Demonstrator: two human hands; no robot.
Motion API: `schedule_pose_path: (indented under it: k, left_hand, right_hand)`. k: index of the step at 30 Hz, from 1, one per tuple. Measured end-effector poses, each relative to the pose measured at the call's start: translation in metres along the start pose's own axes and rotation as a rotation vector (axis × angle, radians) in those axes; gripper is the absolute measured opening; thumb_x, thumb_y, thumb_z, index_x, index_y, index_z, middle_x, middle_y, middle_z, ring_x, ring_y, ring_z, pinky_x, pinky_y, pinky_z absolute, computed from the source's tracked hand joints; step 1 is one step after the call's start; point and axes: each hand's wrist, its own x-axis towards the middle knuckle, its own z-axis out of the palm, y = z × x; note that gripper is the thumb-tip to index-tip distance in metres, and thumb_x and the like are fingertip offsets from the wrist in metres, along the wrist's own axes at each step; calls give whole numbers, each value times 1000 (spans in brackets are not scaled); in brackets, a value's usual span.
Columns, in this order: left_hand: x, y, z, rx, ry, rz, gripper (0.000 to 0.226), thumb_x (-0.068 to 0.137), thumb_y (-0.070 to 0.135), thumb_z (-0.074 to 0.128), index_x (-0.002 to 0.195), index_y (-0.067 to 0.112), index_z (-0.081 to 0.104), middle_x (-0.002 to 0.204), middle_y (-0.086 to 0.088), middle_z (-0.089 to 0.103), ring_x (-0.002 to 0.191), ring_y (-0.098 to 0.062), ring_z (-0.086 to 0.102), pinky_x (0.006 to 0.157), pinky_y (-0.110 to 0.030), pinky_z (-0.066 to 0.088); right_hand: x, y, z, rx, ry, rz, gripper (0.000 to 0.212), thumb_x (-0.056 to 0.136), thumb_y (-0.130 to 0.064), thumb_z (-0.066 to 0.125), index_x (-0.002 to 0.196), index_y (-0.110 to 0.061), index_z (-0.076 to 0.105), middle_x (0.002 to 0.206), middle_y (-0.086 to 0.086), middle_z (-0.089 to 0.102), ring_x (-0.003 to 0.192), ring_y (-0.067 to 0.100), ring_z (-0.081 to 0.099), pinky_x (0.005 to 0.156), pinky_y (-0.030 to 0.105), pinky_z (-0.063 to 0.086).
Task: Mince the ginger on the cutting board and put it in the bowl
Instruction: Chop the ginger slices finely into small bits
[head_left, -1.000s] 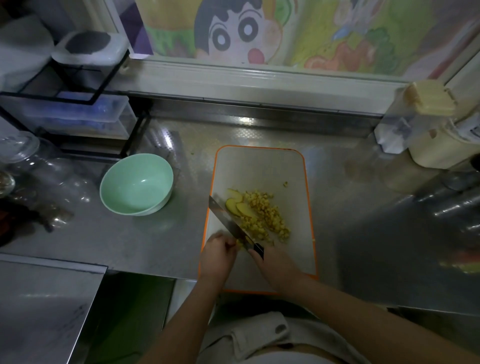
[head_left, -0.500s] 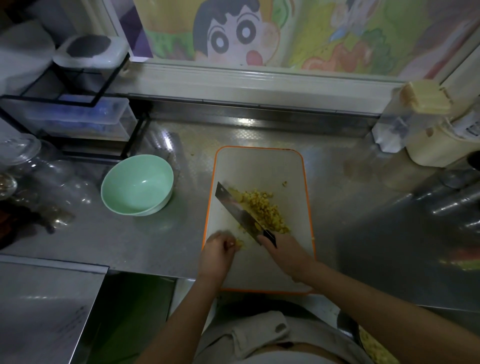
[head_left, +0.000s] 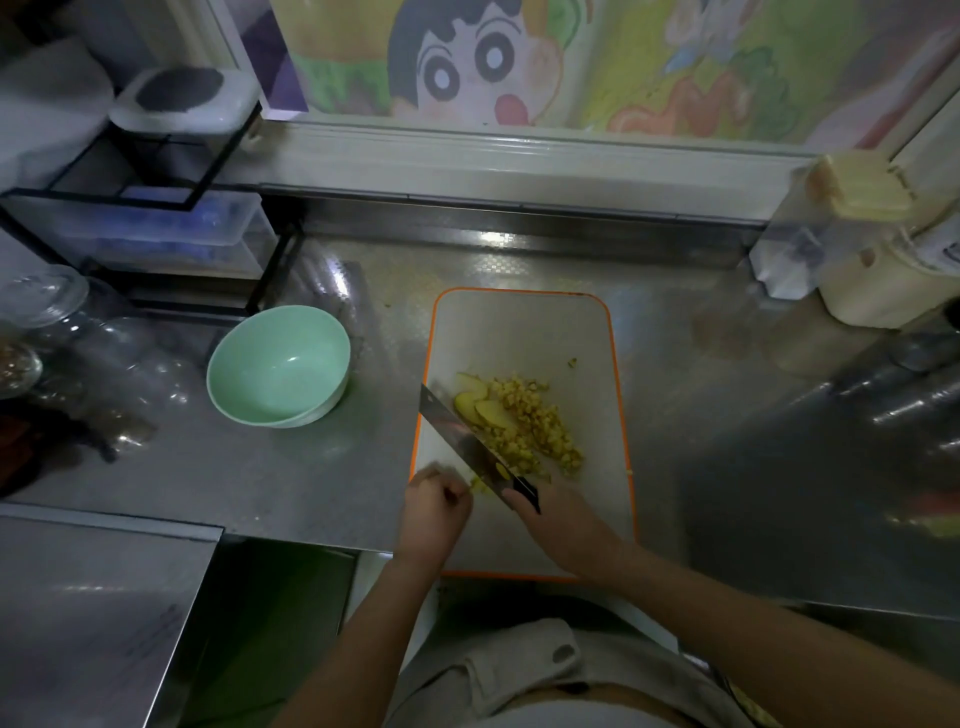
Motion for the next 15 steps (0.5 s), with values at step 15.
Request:
schedule_pose_path:
  k: [15]
  left_hand:
    - [4,-1,4,1,-48,-87,19,69,-1,65,52,5,59,68,1,49,62,-11,46,56,-12,27]
  right_hand:
    - [4,-5,11,-173,-41,61,44,98,-43,37,104,-3,54,95,14,60,77,18,51,64,24,33]
